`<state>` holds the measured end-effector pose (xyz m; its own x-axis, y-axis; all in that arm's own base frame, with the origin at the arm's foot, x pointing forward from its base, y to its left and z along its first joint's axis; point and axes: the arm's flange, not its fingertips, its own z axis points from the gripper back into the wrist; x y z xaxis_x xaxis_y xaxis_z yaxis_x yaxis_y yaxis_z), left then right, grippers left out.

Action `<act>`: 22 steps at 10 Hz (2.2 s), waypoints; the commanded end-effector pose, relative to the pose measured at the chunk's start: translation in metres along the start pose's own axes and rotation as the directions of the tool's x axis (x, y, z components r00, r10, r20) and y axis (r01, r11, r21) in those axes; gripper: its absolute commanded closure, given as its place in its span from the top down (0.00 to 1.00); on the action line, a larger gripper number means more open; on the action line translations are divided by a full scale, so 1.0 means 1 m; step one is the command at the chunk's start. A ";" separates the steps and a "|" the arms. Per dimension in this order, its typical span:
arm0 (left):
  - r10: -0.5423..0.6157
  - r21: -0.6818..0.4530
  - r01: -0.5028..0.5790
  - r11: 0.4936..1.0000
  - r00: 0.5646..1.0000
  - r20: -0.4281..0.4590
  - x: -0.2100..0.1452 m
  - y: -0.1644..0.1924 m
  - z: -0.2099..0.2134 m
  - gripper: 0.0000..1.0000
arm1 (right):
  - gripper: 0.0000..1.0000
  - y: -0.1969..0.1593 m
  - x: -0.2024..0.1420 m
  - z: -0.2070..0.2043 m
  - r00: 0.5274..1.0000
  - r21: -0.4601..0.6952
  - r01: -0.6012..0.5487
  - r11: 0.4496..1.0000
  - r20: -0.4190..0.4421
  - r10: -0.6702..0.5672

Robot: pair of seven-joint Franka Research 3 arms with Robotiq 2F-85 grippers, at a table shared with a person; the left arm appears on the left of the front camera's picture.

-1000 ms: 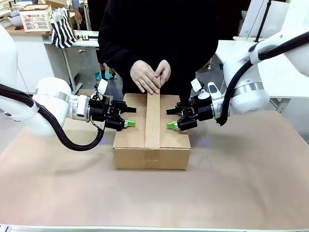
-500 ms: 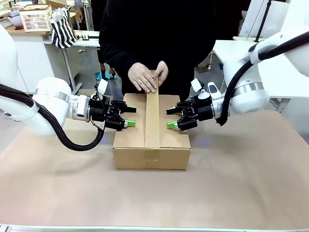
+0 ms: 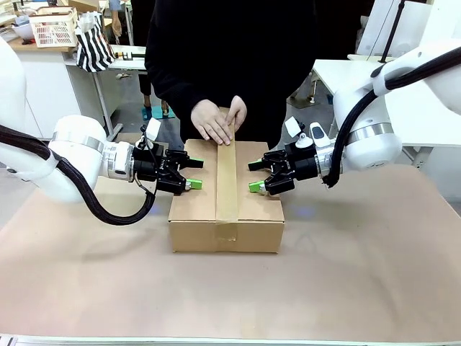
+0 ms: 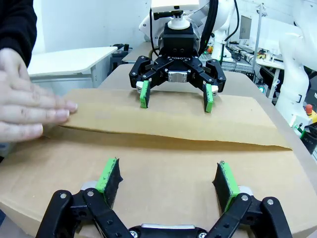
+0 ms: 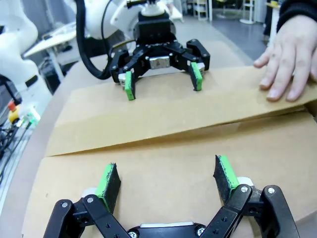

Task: Pack the gift set into the box.
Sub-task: Press and hold the closed box until the human finishes sealing it.

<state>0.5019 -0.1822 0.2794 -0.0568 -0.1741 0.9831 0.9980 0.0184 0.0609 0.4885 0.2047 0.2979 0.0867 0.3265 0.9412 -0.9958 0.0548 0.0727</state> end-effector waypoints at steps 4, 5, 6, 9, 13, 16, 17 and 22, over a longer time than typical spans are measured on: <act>0.009 0.007 -0.009 1.000 1.000 0.001 -0.003 -0.001 0.000 1.00 | 1.00 0.002 -0.002 -0.001 1.000 -0.010 0.000 1.000 -0.018 0.000; 0.009 0.007 -0.009 1.000 1.000 0.001 -0.003 -0.001 0.000 1.00 | 1.00 0.002 -0.002 -0.001 1.000 -0.010 0.000 1.000 -0.018 0.000; 0.009 0.007 -0.009 1.000 1.000 0.001 -0.003 -0.001 0.000 1.00 | 1.00 0.002 -0.002 -0.001 1.000 -0.010 0.000 1.000 -0.018 0.000; 0.009 0.007 -0.009 1.000 1.000 0.001 -0.003 -0.001 0.000 1.00 | 1.00 0.002 -0.002 -0.001 1.000 -0.010 0.000 1.000 -0.018 0.000; 0.009 0.007 -0.009 1.000 1.000 0.001 -0.003 -0.001 0.000 1.00 | 1.00 0.002 -0.002 -0.001 1.000 -0.010 0.000 1.000 -0.018 0.000; 0.009 0.007 -0.009 1.000 1.000 0.001 -0.003 -0.001 0.000 1.00 | 1.00 0.002 -0.002 -0.001 1.000 -0.010 0.000 1.000 -0.018 0.000; 0.009 0.007 -0.009 1.000 1.000 0.001 -0.003 -0.001 0.000 1.00 | 1.00 0.002 -0.002 -0.001 1.000 -0.010 0.000 1.000 -0.018 0.000; 0.009 0.007 -0.009 1.000 1.000 0.001 -0.003 -0.001 0.000 1.00 | 1.00 0.002 -0.002 -0.001 1.000 -0.010 0.000 1.000 -0.018 0.000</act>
<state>0.5018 -0.1826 0.2787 -0.0556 -0.1734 0.9833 0.9981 0.0174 0.0595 0.4886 0.2047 0.2978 0.0865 0.3279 0.9407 -0.9958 0.0559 0.0721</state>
